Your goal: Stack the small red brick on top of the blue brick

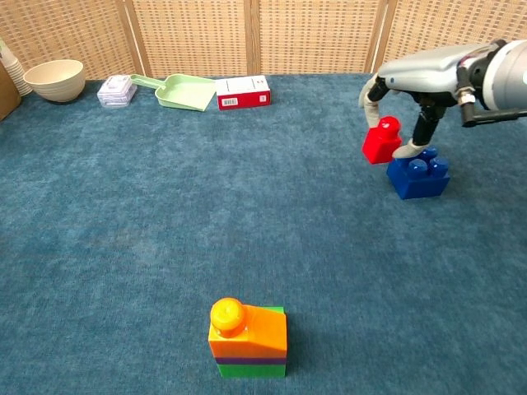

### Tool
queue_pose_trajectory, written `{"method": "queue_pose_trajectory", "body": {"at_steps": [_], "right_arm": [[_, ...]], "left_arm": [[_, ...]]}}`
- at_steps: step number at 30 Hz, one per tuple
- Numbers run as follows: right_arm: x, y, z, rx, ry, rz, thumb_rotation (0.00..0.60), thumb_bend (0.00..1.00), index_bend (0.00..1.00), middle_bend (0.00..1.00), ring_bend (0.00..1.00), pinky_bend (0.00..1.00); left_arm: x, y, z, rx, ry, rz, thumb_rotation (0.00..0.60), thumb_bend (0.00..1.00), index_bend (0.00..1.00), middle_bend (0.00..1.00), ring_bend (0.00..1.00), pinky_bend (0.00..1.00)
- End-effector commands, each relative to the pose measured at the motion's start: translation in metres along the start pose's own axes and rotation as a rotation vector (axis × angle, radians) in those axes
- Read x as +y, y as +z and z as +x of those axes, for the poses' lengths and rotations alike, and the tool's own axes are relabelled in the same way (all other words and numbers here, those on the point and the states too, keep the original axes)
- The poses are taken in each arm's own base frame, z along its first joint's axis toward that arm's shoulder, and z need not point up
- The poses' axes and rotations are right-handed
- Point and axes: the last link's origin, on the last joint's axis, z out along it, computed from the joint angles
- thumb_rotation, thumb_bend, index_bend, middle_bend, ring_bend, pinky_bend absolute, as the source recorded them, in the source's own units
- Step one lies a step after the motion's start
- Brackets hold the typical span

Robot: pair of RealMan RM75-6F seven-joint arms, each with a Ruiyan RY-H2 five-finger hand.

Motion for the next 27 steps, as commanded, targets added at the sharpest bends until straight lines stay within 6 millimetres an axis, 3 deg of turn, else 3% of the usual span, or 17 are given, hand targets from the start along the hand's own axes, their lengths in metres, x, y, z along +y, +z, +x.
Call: {"method": "queue_pose_trajectory", "body": {"at_steps": [1,14,27], "right_arm": [[0.009,0.001,0.000,-0.003,-0.020,-0.004,0.600,0.25,0.58,0.19,0.05,0.17],[0.037,-0.001,-0.001,-0.009,-0.043,-0.031,0.600,0.24,0.58,0.19,0.05,0.17],[0.045,-0.004,-0.010,-0.024,-0.042,-0.060,0.600,0.25,0.58,0.19,0.05,0.17]], "left_arm": [[0.001,0.000,0.000,-0.001,0.004,0.000,0.600,0.38,0.43,0.27,0.32,0.07],[0.010,0.003,0.001,-0.003,0.015,-0.009,0.600,0.37,0.43,0.27,0.32,0.07],[0.013,0.003,0.000,-0.007,0.016,-0.017,0.600,0.38,0.43,0.27,0.32,0.07]]}}
